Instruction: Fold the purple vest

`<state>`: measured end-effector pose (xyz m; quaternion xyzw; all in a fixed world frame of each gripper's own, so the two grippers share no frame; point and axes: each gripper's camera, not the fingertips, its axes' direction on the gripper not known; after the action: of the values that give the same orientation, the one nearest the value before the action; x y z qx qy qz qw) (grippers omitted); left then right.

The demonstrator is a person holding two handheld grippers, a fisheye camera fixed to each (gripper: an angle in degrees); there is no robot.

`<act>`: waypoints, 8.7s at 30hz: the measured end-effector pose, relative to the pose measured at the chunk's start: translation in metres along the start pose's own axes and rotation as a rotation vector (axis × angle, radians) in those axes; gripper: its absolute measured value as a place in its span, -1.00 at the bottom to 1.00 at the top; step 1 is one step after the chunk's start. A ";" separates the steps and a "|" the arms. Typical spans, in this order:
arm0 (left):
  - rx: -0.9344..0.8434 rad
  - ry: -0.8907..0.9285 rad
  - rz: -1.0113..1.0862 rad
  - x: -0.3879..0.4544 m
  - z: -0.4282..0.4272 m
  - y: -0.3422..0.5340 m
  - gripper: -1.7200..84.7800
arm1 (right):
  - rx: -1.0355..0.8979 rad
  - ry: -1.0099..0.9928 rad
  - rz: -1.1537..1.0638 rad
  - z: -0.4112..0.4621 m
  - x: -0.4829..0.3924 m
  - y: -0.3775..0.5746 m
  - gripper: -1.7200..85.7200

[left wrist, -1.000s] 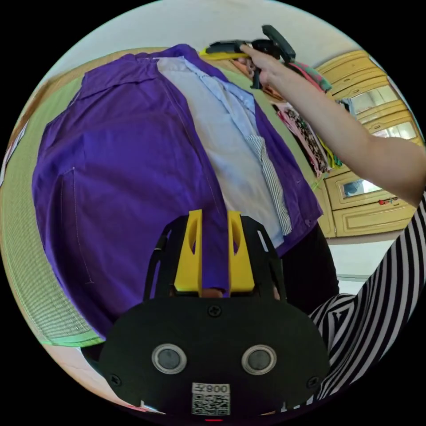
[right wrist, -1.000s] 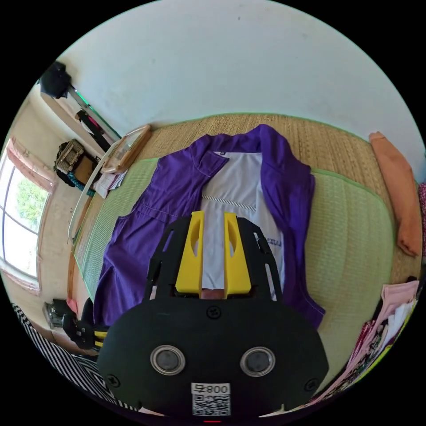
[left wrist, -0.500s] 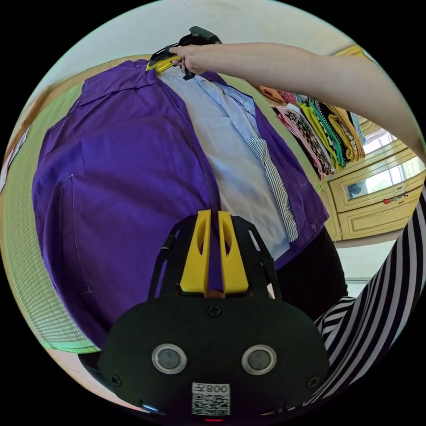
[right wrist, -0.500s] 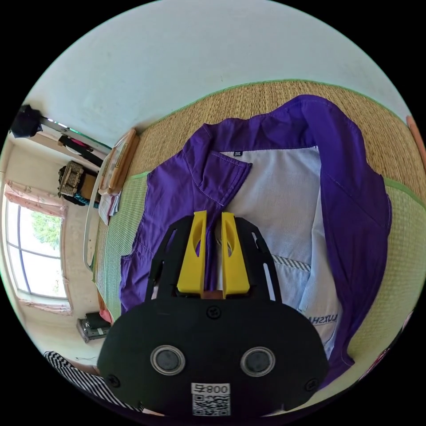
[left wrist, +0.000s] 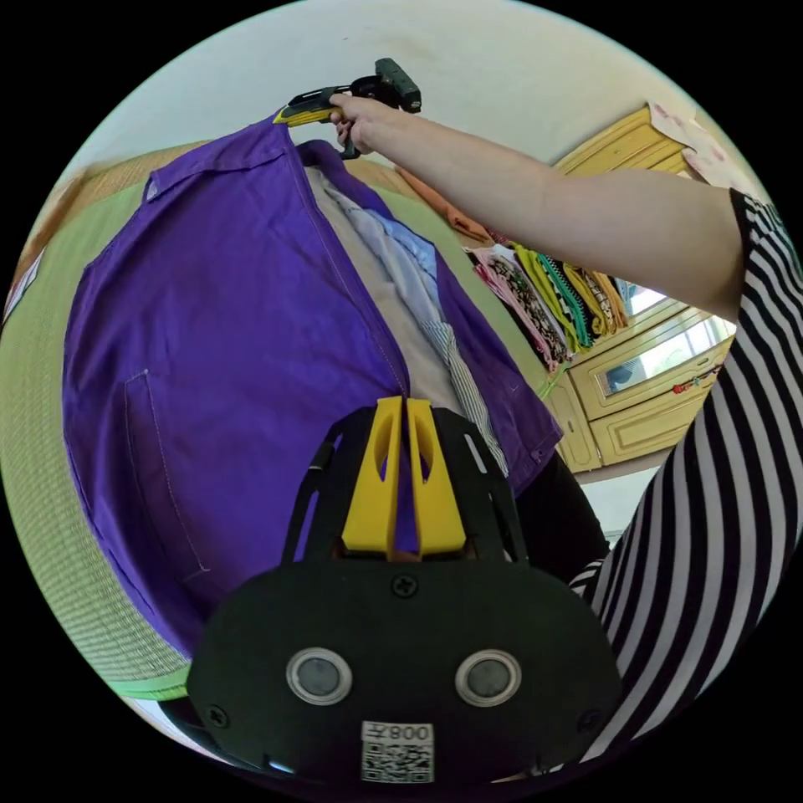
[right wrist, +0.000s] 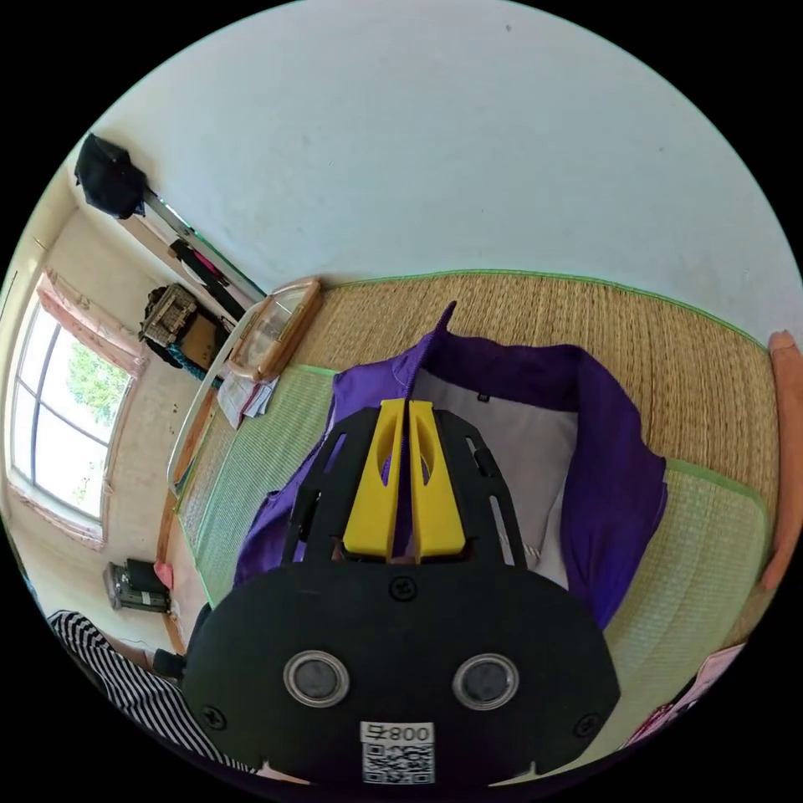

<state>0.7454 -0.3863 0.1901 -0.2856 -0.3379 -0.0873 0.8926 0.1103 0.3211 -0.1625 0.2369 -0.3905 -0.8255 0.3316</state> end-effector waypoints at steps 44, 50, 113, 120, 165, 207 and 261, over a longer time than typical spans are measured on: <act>0.062 -0.591 -0.167 -0.251 -0.078 0.080 -0.91 | -0.259 -0.009 -0.102 0.125 -0.116 0.232 -0.89; 0.084 -0.304 -0.287 -0.242 -0.112 0.172 -0.80 | -0.295 0.015 -0.132 0.088 -0.160 0.303 -0.84; -0.113 0.013 -0.196 -0.045 -0.082 0.163 -0.86 | -0.292 0.093 0.385 -0.026 -0.145 0.661 -0.84; -0.185 0.171 0.045 0.043 -0.003 0.037 -0.82 | -0.253 0.132 0.436 -0.021 -0.118 0.676 -0.81; -0.157 0.226 -0.279 0.065 0.026 -0.097 -0.91 | -0.050 -0.325 0.440 0.027 0.106 0.521 -0.82; -0.083 0.164 -0.044 -0.023 0.051 -0.324 -0.86 | 0.193 -0.302 0.360 0.004 0.119 0.308 -0.95; 0.013 0.168 -0.057 -0.140 0.044 -0.399 -0.88 | 0.004 -0.104 0.417 0.088 0.148 0.080 -0.95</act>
<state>0.4762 -0.6945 0.3053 -0.2615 -0.2706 -0.1341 0.9167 -0.0166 0.2174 -0.0666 0.1090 -0.4492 -0.7494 0.4742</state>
